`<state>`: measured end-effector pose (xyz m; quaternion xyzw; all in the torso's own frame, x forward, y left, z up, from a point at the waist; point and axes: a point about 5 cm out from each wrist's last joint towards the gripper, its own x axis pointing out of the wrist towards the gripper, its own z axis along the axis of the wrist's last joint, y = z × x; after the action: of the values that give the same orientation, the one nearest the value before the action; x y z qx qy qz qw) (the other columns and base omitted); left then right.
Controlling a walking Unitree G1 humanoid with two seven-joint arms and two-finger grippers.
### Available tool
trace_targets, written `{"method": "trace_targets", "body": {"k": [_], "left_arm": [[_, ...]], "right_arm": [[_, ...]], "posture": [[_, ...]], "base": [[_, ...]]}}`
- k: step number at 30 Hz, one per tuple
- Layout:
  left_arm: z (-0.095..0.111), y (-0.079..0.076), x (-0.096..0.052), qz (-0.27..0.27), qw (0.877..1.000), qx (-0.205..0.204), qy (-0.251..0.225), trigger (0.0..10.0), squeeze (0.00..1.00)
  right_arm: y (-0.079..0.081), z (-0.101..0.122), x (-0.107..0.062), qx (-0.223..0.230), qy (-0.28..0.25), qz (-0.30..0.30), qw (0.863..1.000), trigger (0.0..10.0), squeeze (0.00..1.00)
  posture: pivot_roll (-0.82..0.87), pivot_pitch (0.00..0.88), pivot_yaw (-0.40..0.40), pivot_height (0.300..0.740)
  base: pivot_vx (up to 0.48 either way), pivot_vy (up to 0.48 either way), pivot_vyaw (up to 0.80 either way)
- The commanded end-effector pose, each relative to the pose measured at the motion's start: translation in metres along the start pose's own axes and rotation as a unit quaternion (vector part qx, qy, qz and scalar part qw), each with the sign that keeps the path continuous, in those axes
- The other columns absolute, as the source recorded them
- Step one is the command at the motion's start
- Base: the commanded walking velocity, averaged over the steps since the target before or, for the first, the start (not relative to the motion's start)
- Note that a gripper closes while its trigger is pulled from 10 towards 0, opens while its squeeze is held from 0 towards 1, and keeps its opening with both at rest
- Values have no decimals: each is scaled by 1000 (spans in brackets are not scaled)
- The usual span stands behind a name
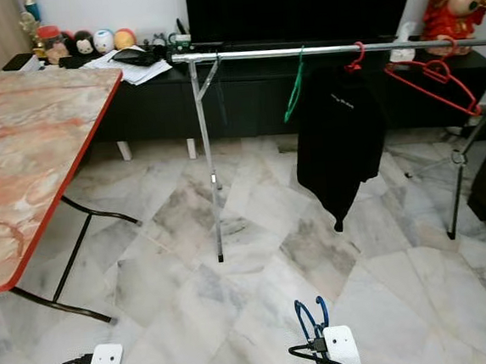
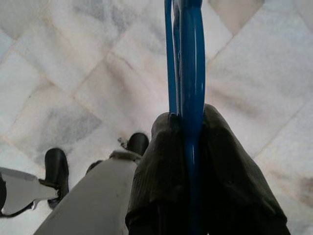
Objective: Hang hanger
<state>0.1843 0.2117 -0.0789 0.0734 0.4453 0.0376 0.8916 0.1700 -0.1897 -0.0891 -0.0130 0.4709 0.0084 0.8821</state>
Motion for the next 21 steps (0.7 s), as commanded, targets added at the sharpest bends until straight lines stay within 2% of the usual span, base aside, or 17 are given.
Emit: {"method": "trace_targets", "body": {"k": [1, 21], "left_arm": [[-2, 0, 0, 1, 1000, 10, 10, 10000, 0], [-6, -1, -1, -4, 1000, 15, 15, 10000, 0]], "right_arm": [[-4, 2, 0, 8, -7, -10, 1000, 10000, 0], [-8, 1, -1, 9, -5, -17, 1000, 10000, 0]], "posture": [[-20, 0, -47, 740], [-27, 0, -50, 740]], "base": [[0, -296, 0], [0, -296, 0]]}}
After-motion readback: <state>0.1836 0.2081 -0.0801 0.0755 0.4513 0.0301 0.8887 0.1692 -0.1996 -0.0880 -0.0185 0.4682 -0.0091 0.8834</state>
